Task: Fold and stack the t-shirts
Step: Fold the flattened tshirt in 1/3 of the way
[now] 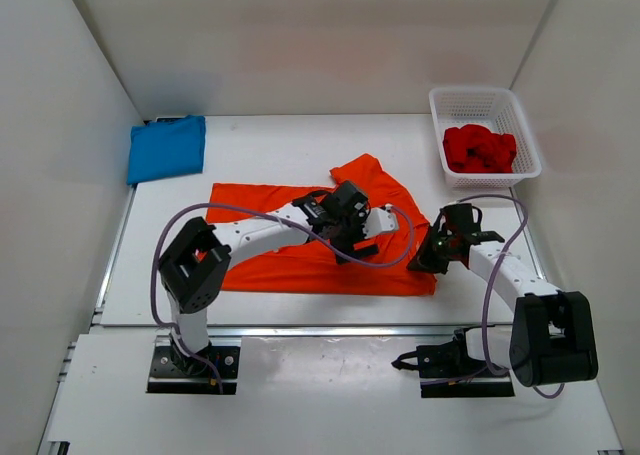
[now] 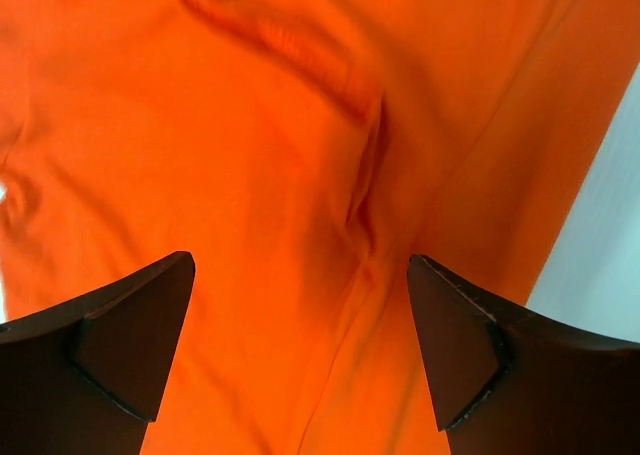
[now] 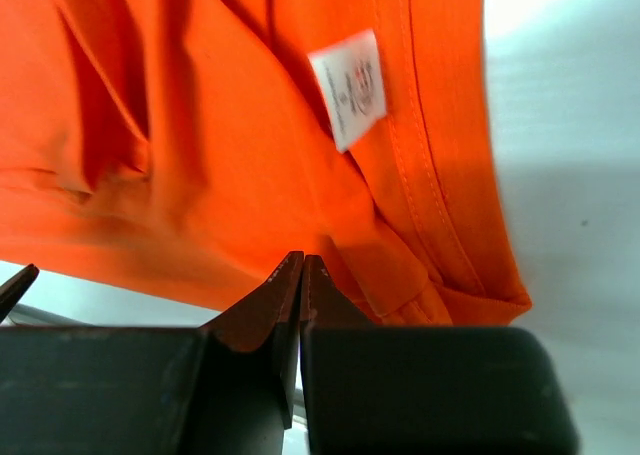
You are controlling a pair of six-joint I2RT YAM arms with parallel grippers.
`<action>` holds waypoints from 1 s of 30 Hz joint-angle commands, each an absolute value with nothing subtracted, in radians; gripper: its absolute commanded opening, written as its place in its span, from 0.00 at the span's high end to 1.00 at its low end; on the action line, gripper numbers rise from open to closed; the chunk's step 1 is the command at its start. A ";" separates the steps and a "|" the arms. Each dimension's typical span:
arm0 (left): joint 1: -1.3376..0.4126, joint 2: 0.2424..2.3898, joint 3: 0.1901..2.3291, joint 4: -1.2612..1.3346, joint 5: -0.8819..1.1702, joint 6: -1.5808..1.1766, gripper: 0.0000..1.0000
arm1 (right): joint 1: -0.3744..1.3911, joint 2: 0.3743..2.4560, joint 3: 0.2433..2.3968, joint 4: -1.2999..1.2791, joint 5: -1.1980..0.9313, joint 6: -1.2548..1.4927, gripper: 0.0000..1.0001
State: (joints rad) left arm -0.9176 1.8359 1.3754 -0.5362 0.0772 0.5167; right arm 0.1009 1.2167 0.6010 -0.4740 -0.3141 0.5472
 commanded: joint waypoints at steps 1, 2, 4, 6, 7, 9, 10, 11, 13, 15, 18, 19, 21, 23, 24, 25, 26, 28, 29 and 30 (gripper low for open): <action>-0.928 1.868 1.442 -0.394 0.167 0.413 0.01 | 0.109 1.210 0.587 -0.413 -0.339 0.543 1.00; -0.928 1.876 1.456 -0.385 0.167 0.382 0.02 | 0.110 1.207 0.586 -0.419 -0.336 0.537 1.00; -0.925 1.929 1.505 -0.393 0.186 0.356 0.03 | 0.109 1.218 0.572 -0.423 -0.336 0.520 1.00; -0.936 1.950 1.526 -0.413 0.216 0.373 0.05 | 0.100 1.220 0.554 -0.426 -0.350 0.509 1.00; -0.940 1.966 1.528 -0.429 0.221 0.385 0.06 | 0.088 1.223 0.546 -0.420 -0.348 0.506 1.00; -0.949 1.982 1.534 -0.460 0.232 0.397 0.06 | 0.074 1.230 0.532 -0.433 -0.357 0.489 1.00; -0.950 1.993 1.528 -0.454 0.216 0.394 0.05 | 0.061 1.232 0.526 -0.430 -0.356 0.483 1.00; -0.951 1.999 1.526 -0.457 0.195 0.391 0.04 | 0.061 1.227 0.519 -0.428 -0.350 0.473 1.00; -0.943 2.002 1.525 -0.459 0.178 0.403 0.02 | 0.054 1.230 0.514 -0.431 -0.347 0.471 0.94; -0.939 2.008 1.528 -0.460 0.169 0.411 0.03 | 0.061 1.232 0.525 -0.434 -0.339 0.456 0.91; -0.939 2.031 1.543 -0.471 0.123 0.425 0.04 | 0.074 1.244 0.522 -0.426 -0.339 0.454 0.91; -0.939 2.039 1.549 -0.468 0.112 0.433 0.07 | 0.074 1.249 0.532 -0.426 -0.334 0.440 0.91; -0.947 2.054 1.540 -0.460 0.095 0.425 0.09 | 0.080 1.256 0.537 -0.422 -0.331 0.437 0.91; -0.950 2.065 1.534 -0.454 0.075 0.417 0.13 | 0.089 1.264 0.545 -0.423 -0.331 0.439 0.91; -0.950 2.066 1.540 -0.459 0.072 0.422 0.14 | 0.100 1.269 0.546 -0.423 -0.333 0.427 0.91; -0.943 2.066 1.537 -0.463 0.078 0.419 0.16 | 0.092 1.275 0.546 -0.429 -0.333 0.425 0.91; -0.942 2.066 1.536 -0.471 0.090 0.422 0.19 | 0.101 1.275 0.551 -0.428 -0.331 0.422 0.91; -0.942 2.066 1.529 -0.471 0.101 0.416 0.22 | 0.092 1.281 0.551 -0.426 -0.331 0.422 0.91; -0.939 2.071 1.523 -0.468 0.097 0.413 0.30 | 0.092 1.287 0.557 -0.428 -0.325 0.423 0.92; -0.936 2.068 1.526 -0.474 0.092 0.407 0.47 | 0.091 1.292 0.555 -0.423 -0.327 0.423 0.92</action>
State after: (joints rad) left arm -0.9409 2.0914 1.5120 -0.4713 0.0917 0.4076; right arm 0.0856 1.2686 0.5388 -0.4389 -0.3569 0.4477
